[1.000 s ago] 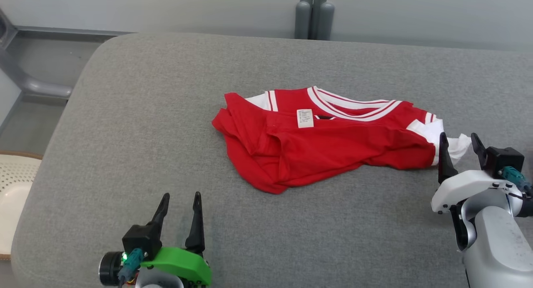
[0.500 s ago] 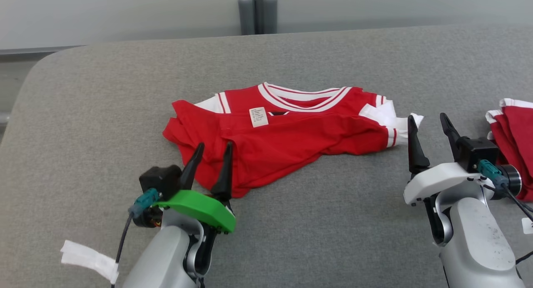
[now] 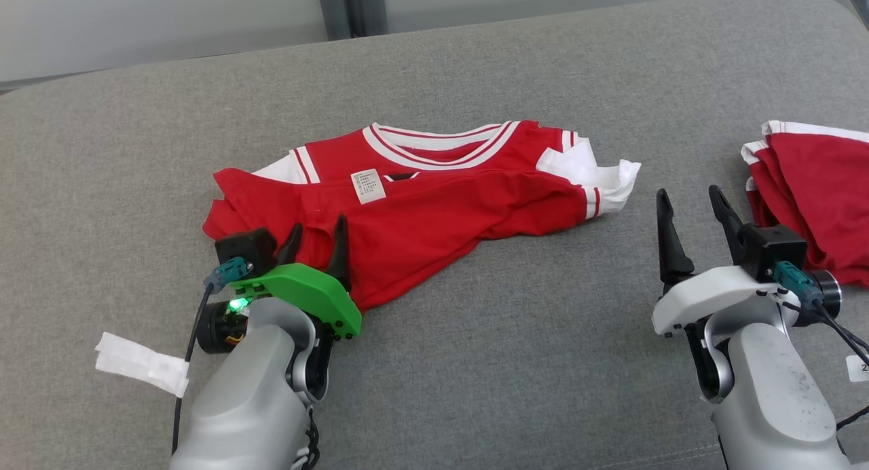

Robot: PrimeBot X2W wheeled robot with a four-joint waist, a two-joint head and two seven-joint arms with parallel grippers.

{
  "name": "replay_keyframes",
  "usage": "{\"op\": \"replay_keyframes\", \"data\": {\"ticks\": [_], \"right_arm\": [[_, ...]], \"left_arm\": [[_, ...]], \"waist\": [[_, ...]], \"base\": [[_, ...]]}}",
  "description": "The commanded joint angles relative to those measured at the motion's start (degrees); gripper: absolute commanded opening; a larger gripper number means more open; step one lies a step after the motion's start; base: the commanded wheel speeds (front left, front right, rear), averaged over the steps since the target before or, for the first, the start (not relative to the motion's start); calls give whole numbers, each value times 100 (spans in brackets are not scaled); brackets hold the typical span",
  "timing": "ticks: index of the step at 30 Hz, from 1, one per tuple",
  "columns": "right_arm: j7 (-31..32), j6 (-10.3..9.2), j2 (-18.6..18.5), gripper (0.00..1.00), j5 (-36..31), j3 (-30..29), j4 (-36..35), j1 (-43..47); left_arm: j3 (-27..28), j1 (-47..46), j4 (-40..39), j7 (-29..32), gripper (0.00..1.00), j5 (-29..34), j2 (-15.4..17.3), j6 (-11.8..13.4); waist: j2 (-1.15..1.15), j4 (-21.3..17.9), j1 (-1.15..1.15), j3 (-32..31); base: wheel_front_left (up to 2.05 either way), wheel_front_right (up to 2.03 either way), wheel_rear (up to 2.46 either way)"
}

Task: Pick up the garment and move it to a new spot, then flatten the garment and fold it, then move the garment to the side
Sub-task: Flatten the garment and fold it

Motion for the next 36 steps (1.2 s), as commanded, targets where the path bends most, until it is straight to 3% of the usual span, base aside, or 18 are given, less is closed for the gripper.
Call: {"op": "replay_keyframes", "data": {"ticks": [1,7,12,20,21,22,23,24,31,36], "right_arm": [[-18,-5,0,100,44,16,13,-17],[-18,-5,0,100,123,82,46,-77],[-18,-5,0,100,161,150,45,-97],[-18,-5,0,100,235,158,98,-68],[-18,-5,0,100,246,164,104,-79],[-18,-5,0,100,258,171,110,-92],[-18,-5,0,100,272,176,111,-104],[-18,-5,0,100,290,183,108,-114],[-18,-5,-2,100,316,31,112,92],[-18,-5,-2,100,358,-158,140,380]], "left_arm": [[-82,-81,99,2,100,-188,29,-49],[-470,-198,366,9,100,-768,29,-127],[-767,-366,436,-4,100,-898,29,-211],[-689,-455,490,-4,100,-1166,29,-139],[-670,-460,518,-3,90,-1209,29,-131],[-660,-477,561,-3,45,-1245,29,-124],[-659,-501,585,2,11,-1264,29,-134],[-646,-529,602,2,0,-1262,29,-162],[-144,-367,169,2,0,-427,61,-238],[323,252,-669,1,0,403,51,-492]], "waist": [[0,0,0,10],[0,16,0,21],[0,-7,0,16],[0,-73,0,23],[0,-82,0,26],[0,-94,0,31],[0,-102,0,36],[0,-108,0,36],[0,72,0,-244],[0,354,0,-704]], "base": [[0,0,0],[0,0,0],[0,0,0],[0,0,0],[0,0,0],[0,0,0],[0,0,0],[0,0,0],[0,0,0],[0,0,0]]}}
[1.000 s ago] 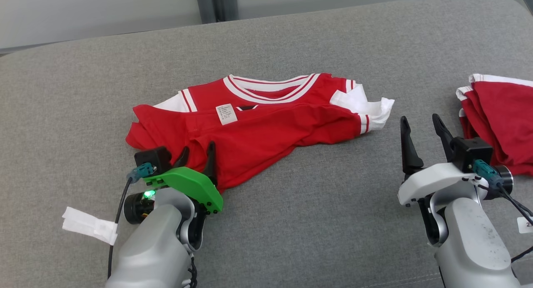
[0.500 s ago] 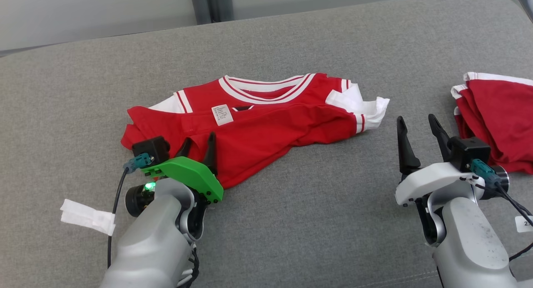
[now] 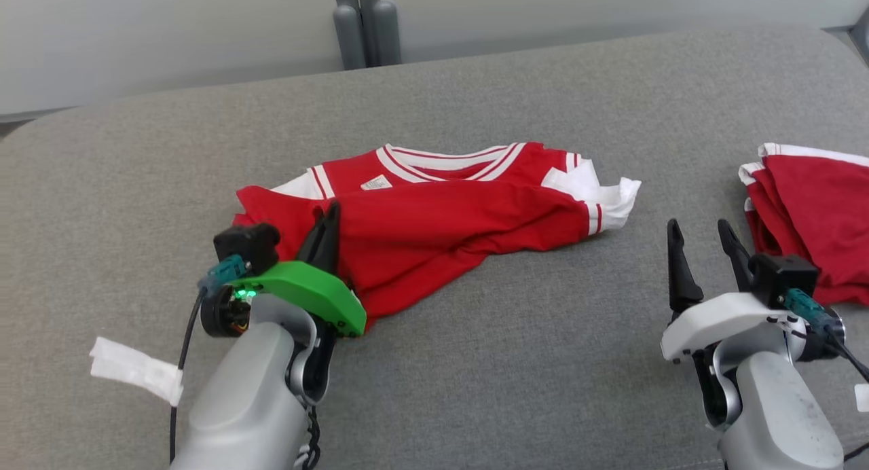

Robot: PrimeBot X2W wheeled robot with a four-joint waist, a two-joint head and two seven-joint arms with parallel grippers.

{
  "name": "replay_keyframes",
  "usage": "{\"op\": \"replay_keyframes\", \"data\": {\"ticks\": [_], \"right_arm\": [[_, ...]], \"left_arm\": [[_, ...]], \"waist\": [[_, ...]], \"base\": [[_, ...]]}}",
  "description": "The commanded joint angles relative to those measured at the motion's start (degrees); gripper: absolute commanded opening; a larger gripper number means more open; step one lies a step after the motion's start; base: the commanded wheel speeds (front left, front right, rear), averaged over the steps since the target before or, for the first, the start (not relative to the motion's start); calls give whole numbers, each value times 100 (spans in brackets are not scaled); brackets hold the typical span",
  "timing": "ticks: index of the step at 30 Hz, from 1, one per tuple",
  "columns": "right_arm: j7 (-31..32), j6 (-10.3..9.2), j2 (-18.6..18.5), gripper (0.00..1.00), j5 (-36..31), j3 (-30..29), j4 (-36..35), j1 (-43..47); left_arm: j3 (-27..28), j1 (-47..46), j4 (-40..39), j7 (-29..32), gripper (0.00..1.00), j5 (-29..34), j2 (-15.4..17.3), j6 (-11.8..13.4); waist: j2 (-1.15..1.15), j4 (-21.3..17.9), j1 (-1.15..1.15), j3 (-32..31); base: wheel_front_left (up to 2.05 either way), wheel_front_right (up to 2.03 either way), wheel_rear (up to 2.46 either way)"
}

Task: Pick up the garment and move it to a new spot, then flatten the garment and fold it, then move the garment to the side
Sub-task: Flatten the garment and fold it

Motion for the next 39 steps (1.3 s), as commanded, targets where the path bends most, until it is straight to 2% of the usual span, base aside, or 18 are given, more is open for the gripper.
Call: {"op": "replay_keyframes", "data": {"ticks": [1,4,8,13,17,21,27,28,29,30,34,39], "right_arm": [[-18,-5,-10,100,32,-45,11,146],[-18,-5,-9,100,96,-103,26,341],[-18,-5,-8,100,133,-224,11,505],[-18,-5,-9,100,171,-239,39,589],[-18,-5,-9,100,226,-122,49,566],[-18,-5,-12,100,254,-26,4,603],[-18,-5,-11,100,313,93,2,668],[-18,-5,-11,100,327,106,-4,676],[-18,-5,-10,100,343,131,-10,689],[-18,-5,-10,100,353,154,-13,700],[-18,-5,-7,100,406,355,18,671],[-18,-5,-6,100,457,946,159,449]], "left_arm": [[103,180,-133,1,0,141,23,-57],[343,755,-546,2,0,496,17,-182],[402,1338,-754,2,0,738,9,-302],[225,1887,-434,1,0,842,90,-387],[161,2096,83,0,0,900,218,-373],[414,2061,351,1,0,990,373,-135],[1033,2217,249,1,0,1284,625,500],[1138,2265,183,0,7,1312,623,560],[1247,2324,100,0,48,1369,613,611],[1333,2373,34,1,100,1411,594,635],[1693,2586,-462,0,100,1667,454,727],[1998,2812,-972,1,100,2049,218,652]], "waist": [[0,297,0,-383],[0,473,0,-631],[0,684,0,-792],[0,776,0,-902],[0,686,0,-931],[0,565,0,-930],[0,382,0,-940],[0,367,0,-941],[0,351,0,-942],[0,338,0,-939],[0,330,0,-909],[0,437,0,-833]], "base": [[0,0,0],[0,0,0],[0,0,0],[0,0,0],[0,0,0],[0,0,0],[0,0,0],[0,0,0],[0,0,0],[0,0,0],[0,0,0],[0,0,0]]}}
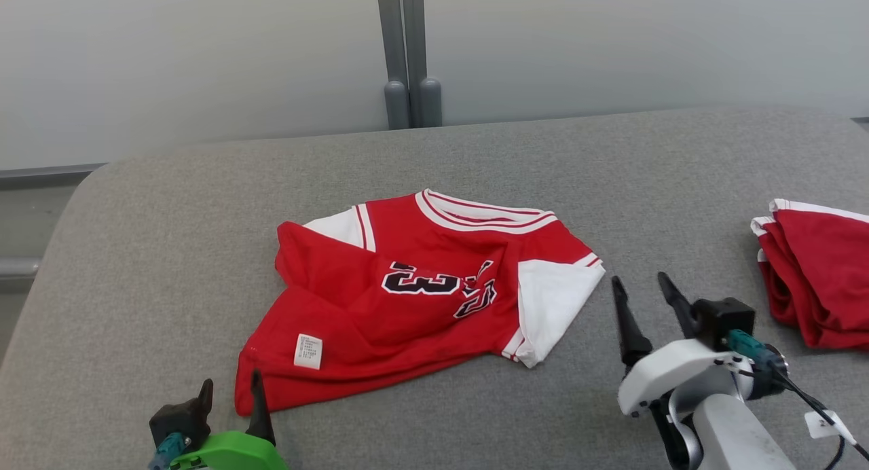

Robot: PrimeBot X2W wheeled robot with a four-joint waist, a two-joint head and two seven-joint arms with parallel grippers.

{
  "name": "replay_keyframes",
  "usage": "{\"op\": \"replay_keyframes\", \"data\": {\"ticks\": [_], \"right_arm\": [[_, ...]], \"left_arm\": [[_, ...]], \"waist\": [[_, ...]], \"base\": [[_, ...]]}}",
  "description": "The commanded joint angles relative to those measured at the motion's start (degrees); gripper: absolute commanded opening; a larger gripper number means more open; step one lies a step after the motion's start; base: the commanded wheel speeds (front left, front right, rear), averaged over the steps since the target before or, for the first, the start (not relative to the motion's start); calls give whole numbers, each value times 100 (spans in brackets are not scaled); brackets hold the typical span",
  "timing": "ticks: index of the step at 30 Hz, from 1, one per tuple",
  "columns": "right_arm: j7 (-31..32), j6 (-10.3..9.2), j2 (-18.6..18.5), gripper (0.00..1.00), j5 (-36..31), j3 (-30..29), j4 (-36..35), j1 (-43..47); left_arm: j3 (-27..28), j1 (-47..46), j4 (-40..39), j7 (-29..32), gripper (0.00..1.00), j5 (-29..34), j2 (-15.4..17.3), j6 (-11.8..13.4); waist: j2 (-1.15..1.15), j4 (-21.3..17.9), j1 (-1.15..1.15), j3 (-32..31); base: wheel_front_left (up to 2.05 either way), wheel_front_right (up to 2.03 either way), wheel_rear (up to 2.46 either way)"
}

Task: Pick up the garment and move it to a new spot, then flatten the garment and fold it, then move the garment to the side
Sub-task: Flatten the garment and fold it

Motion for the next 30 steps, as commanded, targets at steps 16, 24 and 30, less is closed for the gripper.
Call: {"op": "replay_keyframes", "data": {"ticks": [16,24,30], "right_arm": [[-18,-5,-10,100,92,1564,1675,-672],[-17,-5,-12,0,62,1264,2091,-824],[-17,-5,-7,0,-100,700,2131,-777]], "left_arm": [[309,166,-236,1,100,577,-228,-395],[249,122,-321,1,100,425,-230,-385],[241,172,-328,1,100,357,-230,-361]], "waist": [[0,606,0,227],[0,652,0,287],[0,493,0,251]], "base": [[0,0,0],[0,0,0],[0,0,0]]}}
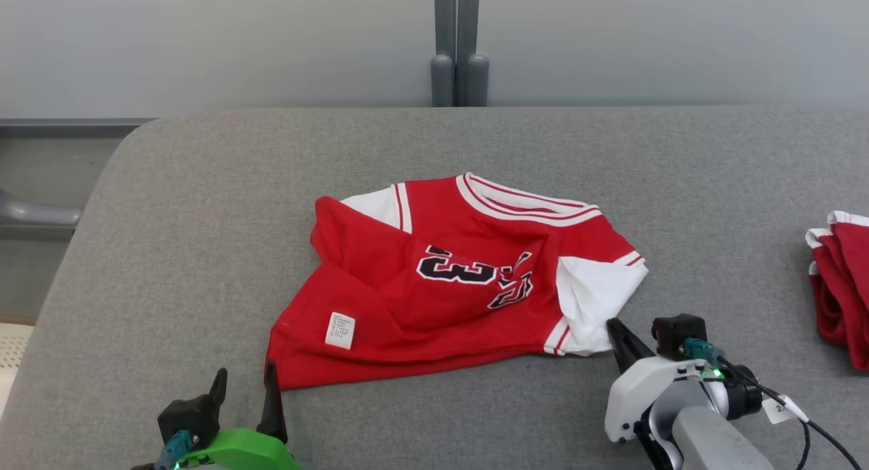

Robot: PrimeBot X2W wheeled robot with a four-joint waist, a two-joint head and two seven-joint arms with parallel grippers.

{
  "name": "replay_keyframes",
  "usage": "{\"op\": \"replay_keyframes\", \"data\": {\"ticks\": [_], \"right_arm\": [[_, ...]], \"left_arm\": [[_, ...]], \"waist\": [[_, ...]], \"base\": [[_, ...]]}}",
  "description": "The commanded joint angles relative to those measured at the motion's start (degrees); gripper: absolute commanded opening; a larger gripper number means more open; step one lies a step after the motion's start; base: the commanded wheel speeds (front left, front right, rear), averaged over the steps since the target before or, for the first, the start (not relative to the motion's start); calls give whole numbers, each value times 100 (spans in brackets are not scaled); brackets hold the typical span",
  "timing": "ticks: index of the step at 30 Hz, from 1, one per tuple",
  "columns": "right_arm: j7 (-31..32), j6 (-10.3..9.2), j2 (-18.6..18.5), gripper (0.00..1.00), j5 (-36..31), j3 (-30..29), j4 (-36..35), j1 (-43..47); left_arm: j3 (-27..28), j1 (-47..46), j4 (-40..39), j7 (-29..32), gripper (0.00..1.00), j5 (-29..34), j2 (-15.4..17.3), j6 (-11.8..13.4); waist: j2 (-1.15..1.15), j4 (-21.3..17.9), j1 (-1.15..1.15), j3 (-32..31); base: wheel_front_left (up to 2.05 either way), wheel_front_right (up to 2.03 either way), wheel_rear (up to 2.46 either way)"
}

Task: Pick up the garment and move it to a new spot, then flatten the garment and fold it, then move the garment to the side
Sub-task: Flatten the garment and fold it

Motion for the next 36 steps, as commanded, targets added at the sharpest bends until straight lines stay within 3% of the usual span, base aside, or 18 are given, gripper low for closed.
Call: {"op": "replay_keyframes", "data": {"ticks": [1,6,7,8,9,13,15,26,36], "right_arm": [[-17,-5,-10,0,-47,-114,-34,40],[-17,-6,-13,0,-182,-968,-31,202],[-17,-6,-16,11,-134,-1223,-39,244],[-17,-6,-20,49,-119,-1442,-63,287],[-17,-6,-23,100,-203,-1736,-122,338],[-17,-5,-12,100,-465,-2787,-479,530],[-17,-2,7,100,-531,-2894,-713,535],[-17,-3,-17,100,-796,-1341,-2846,896],[-17,-3,-14,100,-931,-920,-2785,1469]], "left_arm": [[-6,67,-8,1,100,-16,7,9],[-57,78,-30,1,100,-72,8,25],[-77,89,-32,1,100,-73,8,29],[-88,102,-24,1,100,-96,9,19],[-111,126,-2,1,100,-102,9,22],[-136,146,-9,0,100,-138,11,89],[-136,161,-10,1,100,-140,11,99],[-82,234,-269,1,100,52,12,105],[-452,433,-119,1,100,-85,12,71]], "waist": [[0,-88,0,-24],[0,-217,0,-65],[0,-248,0,-76],[0,-274,0,-84],[0,-316,0,-97],[0,-422,0,-136],[0,-462,0,-155],[0,-534,0,-262],[0,-517,0,-392]], "base": [[0,0,0],[0,0,0],[0,0,0],[0,0,0],[0,0,0],[0,0,0],[0,0,0],[0,0,0],[0,0,0]]}}
